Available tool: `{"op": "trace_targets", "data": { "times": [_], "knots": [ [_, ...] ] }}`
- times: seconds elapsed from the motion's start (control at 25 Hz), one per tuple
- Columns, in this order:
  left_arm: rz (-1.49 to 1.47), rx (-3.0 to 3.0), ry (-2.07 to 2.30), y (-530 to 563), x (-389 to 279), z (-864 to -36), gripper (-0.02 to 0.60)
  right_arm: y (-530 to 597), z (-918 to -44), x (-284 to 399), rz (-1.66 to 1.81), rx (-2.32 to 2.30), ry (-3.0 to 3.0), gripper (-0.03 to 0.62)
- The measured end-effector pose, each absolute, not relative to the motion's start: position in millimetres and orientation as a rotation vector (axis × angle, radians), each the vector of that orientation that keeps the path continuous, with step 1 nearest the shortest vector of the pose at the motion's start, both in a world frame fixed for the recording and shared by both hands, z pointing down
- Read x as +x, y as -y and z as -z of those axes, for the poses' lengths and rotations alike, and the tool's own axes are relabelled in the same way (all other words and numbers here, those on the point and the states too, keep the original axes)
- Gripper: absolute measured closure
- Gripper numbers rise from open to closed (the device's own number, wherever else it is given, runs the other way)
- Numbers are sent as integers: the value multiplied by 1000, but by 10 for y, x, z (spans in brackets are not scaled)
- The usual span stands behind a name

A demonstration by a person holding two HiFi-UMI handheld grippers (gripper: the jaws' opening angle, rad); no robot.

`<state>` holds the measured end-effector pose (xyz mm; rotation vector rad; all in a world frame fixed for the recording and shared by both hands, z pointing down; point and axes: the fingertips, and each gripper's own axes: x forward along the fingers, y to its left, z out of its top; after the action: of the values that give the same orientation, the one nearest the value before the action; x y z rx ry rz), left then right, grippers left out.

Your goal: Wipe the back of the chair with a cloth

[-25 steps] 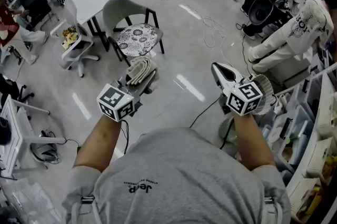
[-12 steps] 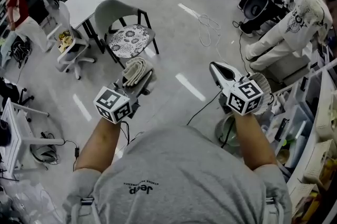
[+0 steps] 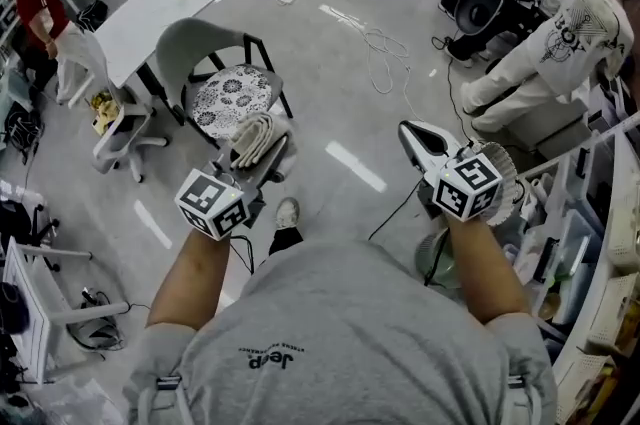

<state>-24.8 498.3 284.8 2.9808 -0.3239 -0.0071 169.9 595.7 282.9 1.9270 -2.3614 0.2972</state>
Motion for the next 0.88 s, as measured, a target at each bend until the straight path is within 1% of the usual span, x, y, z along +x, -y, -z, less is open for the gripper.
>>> {"op": "trace_targets", "data": {
  "times": [0.24, 0.44, 0.68, 0.88],
  "knots": [
    [54, 2993, 185, -3624, 45, -2813, 433, -4770, -2737, 1810, -297, 2001, 2287, 592],
    [17, 3010, 75, -2668, 278, -2769, 433, -3839, -2654, 1859, -305, 2026, 2263, 592],
    [-17, 2968, 22, -1886, 567, -2885, 433, -3113, -2720, 2029, -333, 2022, 2237, 592],
    [-74, 2929, -4, -1572, 972, -3048, 433, -2783, -2856, 2447, -385, 2026, 2232, 592]
  ]
}}
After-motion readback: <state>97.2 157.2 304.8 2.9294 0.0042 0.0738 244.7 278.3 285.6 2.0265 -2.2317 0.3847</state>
